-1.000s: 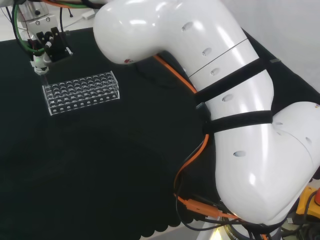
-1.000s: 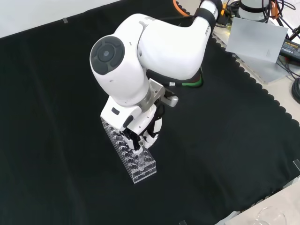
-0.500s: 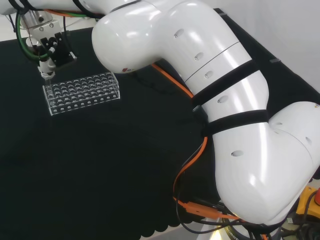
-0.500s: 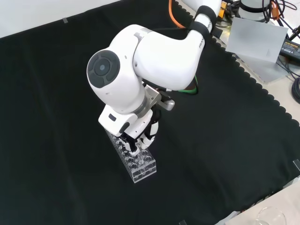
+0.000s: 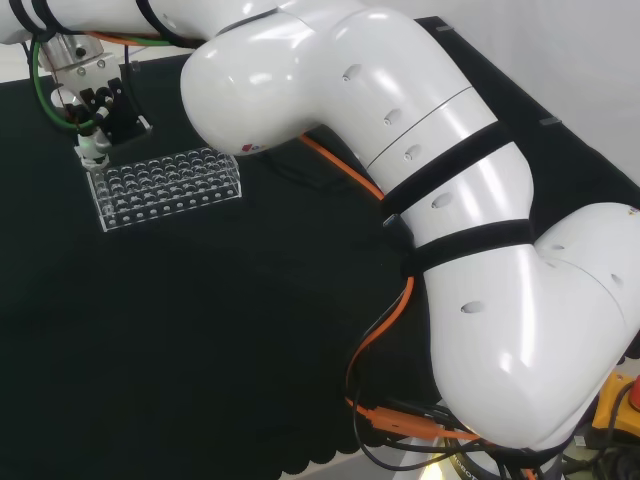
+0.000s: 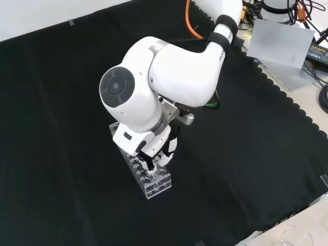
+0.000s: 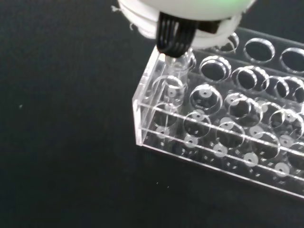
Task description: Put the test tube back in the rack.
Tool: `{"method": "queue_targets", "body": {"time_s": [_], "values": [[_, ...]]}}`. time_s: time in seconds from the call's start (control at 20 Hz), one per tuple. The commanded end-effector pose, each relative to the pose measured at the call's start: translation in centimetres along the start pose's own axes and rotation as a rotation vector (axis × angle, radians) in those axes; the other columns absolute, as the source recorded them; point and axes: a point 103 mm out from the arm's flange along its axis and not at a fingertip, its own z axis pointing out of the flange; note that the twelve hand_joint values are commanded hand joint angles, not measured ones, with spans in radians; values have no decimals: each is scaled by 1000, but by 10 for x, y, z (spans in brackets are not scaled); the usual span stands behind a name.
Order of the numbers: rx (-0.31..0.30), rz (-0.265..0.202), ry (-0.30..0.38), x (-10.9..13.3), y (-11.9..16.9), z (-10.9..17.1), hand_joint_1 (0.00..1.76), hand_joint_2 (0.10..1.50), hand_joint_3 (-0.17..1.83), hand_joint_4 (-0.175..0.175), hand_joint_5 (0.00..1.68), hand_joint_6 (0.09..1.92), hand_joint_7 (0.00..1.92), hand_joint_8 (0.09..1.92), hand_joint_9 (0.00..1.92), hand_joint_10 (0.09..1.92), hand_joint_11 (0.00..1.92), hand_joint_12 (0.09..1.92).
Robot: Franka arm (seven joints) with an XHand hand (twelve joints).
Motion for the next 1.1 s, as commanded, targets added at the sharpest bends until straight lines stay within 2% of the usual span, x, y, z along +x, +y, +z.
{"method": "queue_targets", "body": {"time_s": [0.05,0.15,0.2,0.3,0.4,0.55,0.8,1.1], "values": [[117,-45,140,-6,-3,-3,1246,658,473,-172,1325,87,1404,398,1446,965,1235,1306],[122,-63,163,-7,-6,-8,1140,563,525,-119,920,87,1051,588,1202,1005,998,1435],[119,-76,163,-7,-9,-12,1103,535,551,-97,785,87,904,696,1122,1015,935,1462],[116,-97,167,-8,-13,-21,1053,510,582,-68,641,87,703,829,1024,1023,862,1487],[110,-117,182,-9,-20,-33,1024,506,583,-49,574,87,560,883,958,1025,806,1496],[79,-144,214,-15,-34,-55,995,513,566,-30,525,87,449,913,845,1012,719,1496],[-26,-190,242,-39,-75,-107,969,521,547,-20,496,87,401,923,753,981,620,1485],[-140,-206,250,-73,-131,-167,960,527,537,-16,492,87,384,925,706,966,572,1482]]}}
